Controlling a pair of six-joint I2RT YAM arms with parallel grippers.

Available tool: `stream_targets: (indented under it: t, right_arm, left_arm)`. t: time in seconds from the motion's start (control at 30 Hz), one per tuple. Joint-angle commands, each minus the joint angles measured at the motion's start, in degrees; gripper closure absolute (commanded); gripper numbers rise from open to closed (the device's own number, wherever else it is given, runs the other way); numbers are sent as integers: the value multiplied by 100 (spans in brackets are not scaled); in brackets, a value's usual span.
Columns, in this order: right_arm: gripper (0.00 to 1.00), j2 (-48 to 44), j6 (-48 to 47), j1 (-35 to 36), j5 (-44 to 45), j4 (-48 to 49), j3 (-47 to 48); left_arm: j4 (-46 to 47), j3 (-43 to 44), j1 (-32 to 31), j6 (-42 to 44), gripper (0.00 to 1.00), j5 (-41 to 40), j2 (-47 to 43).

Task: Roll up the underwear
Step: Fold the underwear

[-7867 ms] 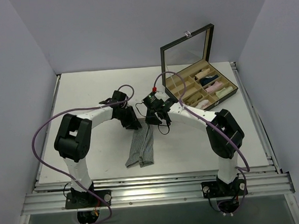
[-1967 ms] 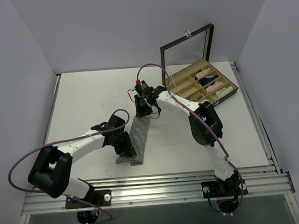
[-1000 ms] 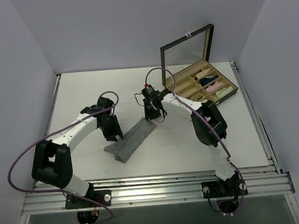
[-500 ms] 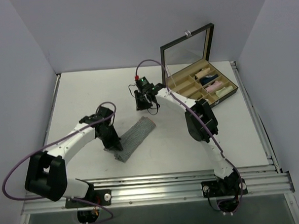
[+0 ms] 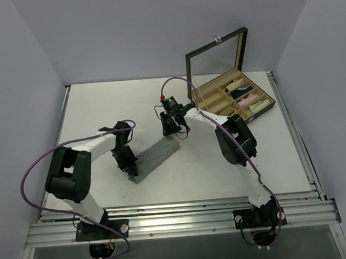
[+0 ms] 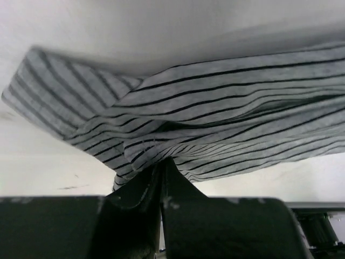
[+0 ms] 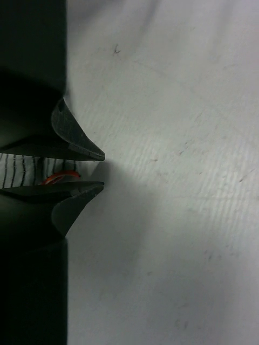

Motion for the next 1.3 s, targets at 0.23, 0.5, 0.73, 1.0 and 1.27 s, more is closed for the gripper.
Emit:
stream_targets:
  t: [0.23, 0.5, 0.73, 1.0, 1.27]
  right_arm:
    - [81, -945, 93, -265, 473, -337, -718]
    - [82, -541, 93, -256, 429, -433, -366]
    - [83, -575, 145, -11, 376, -276, -752]
    - [84, -1533, 628, 833, 490, -3, -2122]
    - [84, -2683, 1638, 1791, 920, -11, -3248]
  left_arm:
    - [-138, 2712, 955, 1618, 88, -1238, 1482]
    - [-331, 4464, 946, 1515, 77, -834, 1943]
    - [-664, 3779, 1086, 1366, 67, -887, 1054]
    - [-551, 1926, 1992, 1286, 60, -210, 315]
    - [-498, 2117, 2475, 1418, 61, -175, 1087]
